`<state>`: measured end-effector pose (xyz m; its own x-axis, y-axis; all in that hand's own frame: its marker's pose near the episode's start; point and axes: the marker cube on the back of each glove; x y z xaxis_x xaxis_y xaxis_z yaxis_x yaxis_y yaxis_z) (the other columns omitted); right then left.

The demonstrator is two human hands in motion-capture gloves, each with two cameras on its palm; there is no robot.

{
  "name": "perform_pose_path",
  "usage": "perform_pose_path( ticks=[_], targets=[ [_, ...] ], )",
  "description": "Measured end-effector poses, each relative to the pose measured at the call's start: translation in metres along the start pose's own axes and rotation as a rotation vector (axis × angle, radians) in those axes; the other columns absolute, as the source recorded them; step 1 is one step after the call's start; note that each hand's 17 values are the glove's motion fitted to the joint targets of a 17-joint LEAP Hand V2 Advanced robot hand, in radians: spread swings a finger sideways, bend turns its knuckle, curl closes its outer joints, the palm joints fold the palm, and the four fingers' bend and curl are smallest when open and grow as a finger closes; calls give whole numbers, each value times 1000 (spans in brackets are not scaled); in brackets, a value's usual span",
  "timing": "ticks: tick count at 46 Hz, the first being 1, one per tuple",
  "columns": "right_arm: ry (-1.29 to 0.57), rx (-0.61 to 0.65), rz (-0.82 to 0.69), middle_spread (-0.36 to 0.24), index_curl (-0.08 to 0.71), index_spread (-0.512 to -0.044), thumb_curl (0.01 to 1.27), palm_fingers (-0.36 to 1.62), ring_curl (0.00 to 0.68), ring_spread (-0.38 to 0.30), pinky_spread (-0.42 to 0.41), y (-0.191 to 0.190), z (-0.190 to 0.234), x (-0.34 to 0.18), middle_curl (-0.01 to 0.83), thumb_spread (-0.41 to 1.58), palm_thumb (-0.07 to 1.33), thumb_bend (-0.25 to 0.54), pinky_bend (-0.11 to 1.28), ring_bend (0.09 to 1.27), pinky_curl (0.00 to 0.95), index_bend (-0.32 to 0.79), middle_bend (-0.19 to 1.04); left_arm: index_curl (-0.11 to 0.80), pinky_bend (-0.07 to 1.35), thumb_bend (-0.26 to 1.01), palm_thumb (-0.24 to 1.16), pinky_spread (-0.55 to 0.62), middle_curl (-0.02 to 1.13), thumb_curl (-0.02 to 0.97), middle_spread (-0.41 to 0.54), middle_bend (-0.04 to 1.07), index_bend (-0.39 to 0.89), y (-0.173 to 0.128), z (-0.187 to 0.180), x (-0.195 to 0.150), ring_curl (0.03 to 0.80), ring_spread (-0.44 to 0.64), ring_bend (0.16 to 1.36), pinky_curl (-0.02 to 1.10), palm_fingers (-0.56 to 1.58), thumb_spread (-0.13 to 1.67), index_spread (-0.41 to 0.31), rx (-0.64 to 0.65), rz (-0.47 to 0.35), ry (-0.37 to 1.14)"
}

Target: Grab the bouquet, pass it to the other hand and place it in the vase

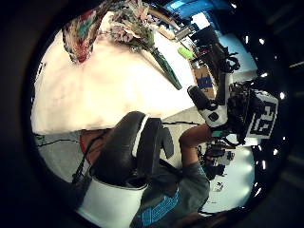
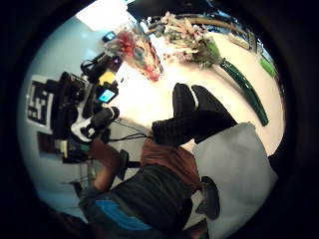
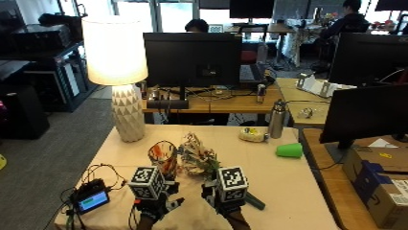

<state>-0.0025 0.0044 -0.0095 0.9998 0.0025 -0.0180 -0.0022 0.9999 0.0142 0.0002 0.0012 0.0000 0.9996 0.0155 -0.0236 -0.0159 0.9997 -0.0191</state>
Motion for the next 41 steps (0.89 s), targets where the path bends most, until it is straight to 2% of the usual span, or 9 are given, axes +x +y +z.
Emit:
perform_pose_path(
  ticks=[23, 41],
  targets=[
    [-4, -22, -5, 59, 203, -336, 301, 247, 239, 199, 343, -1, 4, 6, 306, 1197, 548, 72, 515, 369, 313, 127, 260, 213, 382, -26, 105, 498, 303, 241, 134, 207, 130, 0, 2, -2, 252, 335, 607, 274, 213, 1003, -71, -5, 2, 6],
    [-37, -20, 132, 70, 210, -315, 328, 145, 251, 215, 349, -3, 31, 84, 333, 1186, 565, -13, 522, 344, 333, 119, 258, 231, 394, -26, 99, 494, 327, 263, 135, 198, 124, 4, 10, -4, 262, 335, 609, 304, 208, 1007, -71, 1, -8, 48]
  ],
)
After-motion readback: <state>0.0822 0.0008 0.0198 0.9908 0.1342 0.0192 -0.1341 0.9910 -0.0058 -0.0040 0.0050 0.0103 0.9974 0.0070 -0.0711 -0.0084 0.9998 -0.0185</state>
